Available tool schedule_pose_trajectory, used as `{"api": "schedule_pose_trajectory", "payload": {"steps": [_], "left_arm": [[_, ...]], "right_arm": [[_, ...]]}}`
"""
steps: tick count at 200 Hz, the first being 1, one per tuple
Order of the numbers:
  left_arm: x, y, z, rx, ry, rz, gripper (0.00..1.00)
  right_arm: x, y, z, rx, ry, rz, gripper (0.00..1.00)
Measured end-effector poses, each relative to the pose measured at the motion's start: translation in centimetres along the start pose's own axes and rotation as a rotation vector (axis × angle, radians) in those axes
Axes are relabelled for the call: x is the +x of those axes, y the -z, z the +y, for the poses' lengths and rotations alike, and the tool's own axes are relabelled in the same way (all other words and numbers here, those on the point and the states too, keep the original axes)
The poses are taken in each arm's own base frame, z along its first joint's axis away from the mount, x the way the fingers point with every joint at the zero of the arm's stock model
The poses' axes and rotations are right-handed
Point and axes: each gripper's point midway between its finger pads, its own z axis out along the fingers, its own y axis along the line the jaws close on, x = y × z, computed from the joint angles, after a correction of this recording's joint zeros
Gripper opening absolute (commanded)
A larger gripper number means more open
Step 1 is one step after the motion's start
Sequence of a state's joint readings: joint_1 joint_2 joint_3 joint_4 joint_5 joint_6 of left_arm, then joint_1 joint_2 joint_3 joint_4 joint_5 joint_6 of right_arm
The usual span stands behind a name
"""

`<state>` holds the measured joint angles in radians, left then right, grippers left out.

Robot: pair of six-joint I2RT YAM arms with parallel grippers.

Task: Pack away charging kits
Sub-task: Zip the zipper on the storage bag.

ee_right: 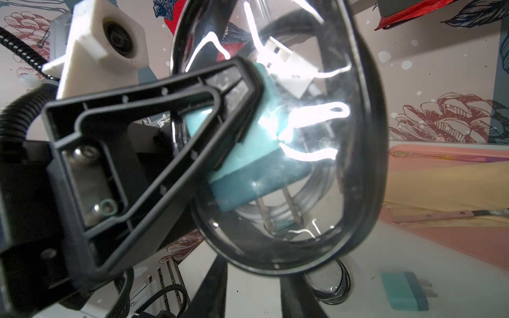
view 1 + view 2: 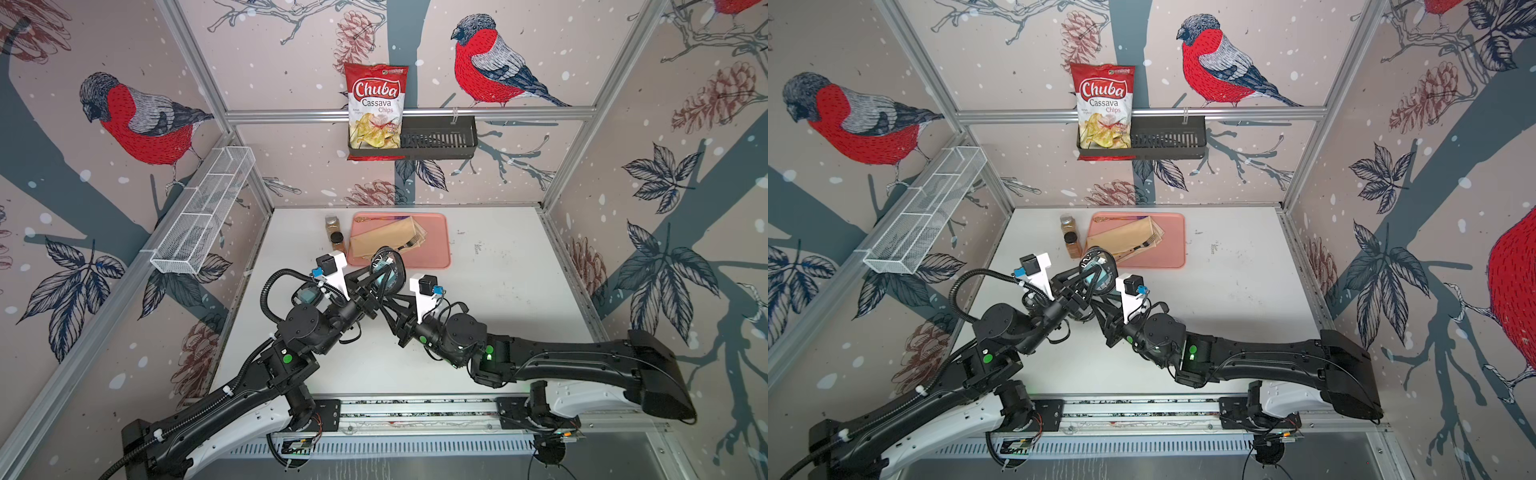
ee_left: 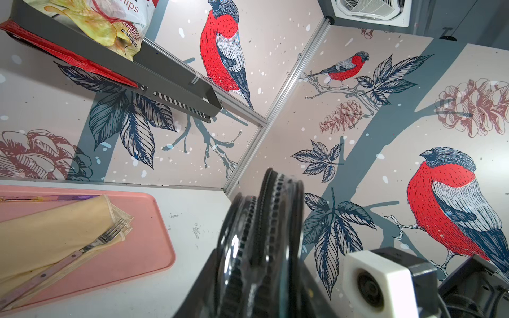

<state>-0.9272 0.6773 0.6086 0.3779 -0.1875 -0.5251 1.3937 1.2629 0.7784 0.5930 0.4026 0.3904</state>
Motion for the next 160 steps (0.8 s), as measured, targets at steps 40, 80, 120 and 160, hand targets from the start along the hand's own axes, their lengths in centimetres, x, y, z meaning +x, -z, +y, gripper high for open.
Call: {"api": "schedule_pose_trajectory", "payload": {"steps": [40, 80, 120, 160], "left_arm": [[0.2, -0.1, 0.2, -0.007, -0.001, 0.004, 0.00], [0.1, -0.1, 0.3, -0.017, -0.001, -0.003, 0.00], [0.1, 0.0, 0.4, -0.019, -0.001, -0.005, 0.00], [0.1, 0.0, 0.5, -0.022, 0.000, -0.009, 0.00]], "right_arm": [[-0.3, -0.1, 0.2, -0.006, -0.003, -0.003, 0.30], [-0.8, -0.3, 0.3, -0.008, -0.007, -0.012, 0.30], [-1.0, -0.7, 0.0, 0.004, -0.006, -0.013, 0.30], [-0.7, -1.3, 0.1, 0.013, -0.001, 0.003, 0.07]]}}
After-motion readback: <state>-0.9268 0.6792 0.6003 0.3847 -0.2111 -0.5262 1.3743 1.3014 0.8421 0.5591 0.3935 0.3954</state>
